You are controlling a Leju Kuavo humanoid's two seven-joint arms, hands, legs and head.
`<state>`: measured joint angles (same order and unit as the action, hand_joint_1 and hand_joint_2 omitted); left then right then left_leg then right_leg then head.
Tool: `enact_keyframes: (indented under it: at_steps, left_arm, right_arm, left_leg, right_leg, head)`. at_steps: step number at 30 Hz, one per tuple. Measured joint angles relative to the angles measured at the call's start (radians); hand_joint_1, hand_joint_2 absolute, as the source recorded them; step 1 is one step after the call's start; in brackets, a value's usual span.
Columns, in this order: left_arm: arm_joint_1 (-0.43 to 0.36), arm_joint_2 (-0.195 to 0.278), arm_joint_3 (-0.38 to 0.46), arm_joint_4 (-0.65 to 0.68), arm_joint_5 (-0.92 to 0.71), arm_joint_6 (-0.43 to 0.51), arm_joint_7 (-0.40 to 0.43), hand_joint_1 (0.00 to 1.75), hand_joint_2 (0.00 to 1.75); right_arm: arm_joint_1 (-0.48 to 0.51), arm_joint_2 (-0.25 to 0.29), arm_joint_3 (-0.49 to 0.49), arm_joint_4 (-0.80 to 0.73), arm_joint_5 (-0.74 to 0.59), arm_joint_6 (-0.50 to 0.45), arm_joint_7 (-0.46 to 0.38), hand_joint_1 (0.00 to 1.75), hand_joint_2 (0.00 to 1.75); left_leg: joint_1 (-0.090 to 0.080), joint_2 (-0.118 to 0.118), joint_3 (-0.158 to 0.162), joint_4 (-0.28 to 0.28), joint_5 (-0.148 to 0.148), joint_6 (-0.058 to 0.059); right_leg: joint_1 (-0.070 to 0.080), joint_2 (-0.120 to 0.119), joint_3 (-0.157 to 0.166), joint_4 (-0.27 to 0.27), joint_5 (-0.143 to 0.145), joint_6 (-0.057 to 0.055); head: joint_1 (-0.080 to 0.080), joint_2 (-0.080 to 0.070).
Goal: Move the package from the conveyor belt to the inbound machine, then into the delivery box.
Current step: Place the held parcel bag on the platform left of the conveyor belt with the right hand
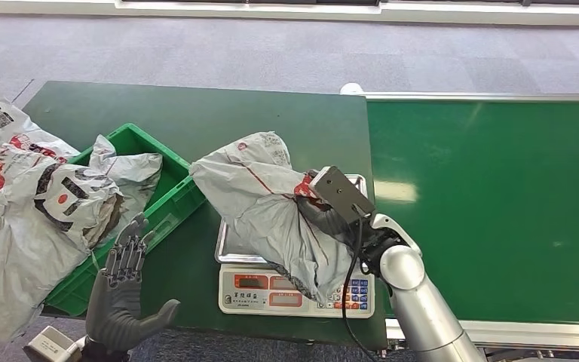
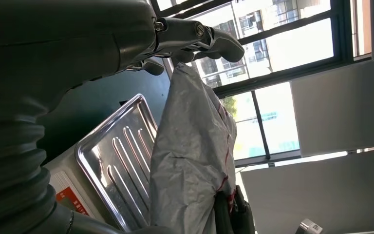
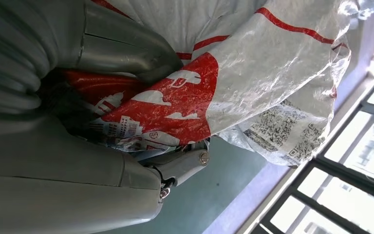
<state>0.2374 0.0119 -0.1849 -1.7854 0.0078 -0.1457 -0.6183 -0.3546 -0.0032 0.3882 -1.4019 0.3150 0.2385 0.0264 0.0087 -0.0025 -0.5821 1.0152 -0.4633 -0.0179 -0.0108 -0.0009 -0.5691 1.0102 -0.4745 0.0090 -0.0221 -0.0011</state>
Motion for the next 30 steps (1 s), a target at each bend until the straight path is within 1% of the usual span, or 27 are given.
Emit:
enact_keyframes:
  at_steps: [5,12,16,19,21,30]
  left_arm:
    - [0.001,-0.014,0.001,-0.001,-0.011,-0.015,0.006,0.00,1.75]
    - [0.002,-0.023,0.001,-0.003,-0.012,-0.019,0.007,0.00,1.75]
    - [0.003,-0.026,0.002,-0.003,-0.015,-0.019,0.008,0.00,1.75]
    - [0.007,-0.031,0.005,-0.008,-0.022,-0.022,0.014,0.00,1.75]
    - [0.010,-0.035,0.008,-0.013,-0.027,-0.025,0.020,0.00,1.75]
    - [0.010,-0.053,0.010,-0.019,-0.039,-0.051,0.031,0.00,1.75]
  right_arm:
    - [-0.002,0.021,0.000,0.024,0.027,0.024,0.003,1.75,1.75]
    - [-0.006,0.032,0.000,0.043,0.029,0.027,0.004,1.74,1.75]
    - [-0.009,0.035,0.000,0.050,0.041,0.025,0.019,0.00,1.75]
    - [-0.016,0.038,0.000,0.059,0.098,0.007,0.072,0.00,1.75]
    - [-0.019,0.039,0.000,0.066,0.133,-0.008,0.089,0.00,1.75]
    - [-0.025,0.039,-0.006,0.091,0.170,-0.010,0.064,0.00,1.75]
  left_leg:
    - [0.000,0.000,-0.001,0.000,0.000,0.000]
    - [0.000,0.000,0.000,0.000,0.000,0.000]
    - [0.000,0.000,0.000,0.000,0.000,0.000]
    - [0.000,0.000,-0.001,0.000,0.000,0.000]
    - [0.000,0.000,-0.001,0.000,0.000,0.000]
    - [0.000,0.000,0.000,0.000,0.000,0.000]
  right_leg:
    - [0.000,0.000,-0.001,0.000,0.000,0.000]
    - [0.000,0.000,0.000,0.000,0.000,0.000]
    - [0.000,0.000,0.000,0.000,0.000,0.000]
    - [0.000,0.000,0.000,0.000,0.000,0.000]
    - [0.000,0.000,-0.001,0.000,0.000,0.000]
    - [0.000,0.000,-0.001,0.000,0.000,0.000]
  head:
    - [0.000,0.000]
    - [0.000,0.000]
    - [0.000,0.000]
    - [0.000,0.000]
    - [0.000,0.000]
    - [0.000,0.000]
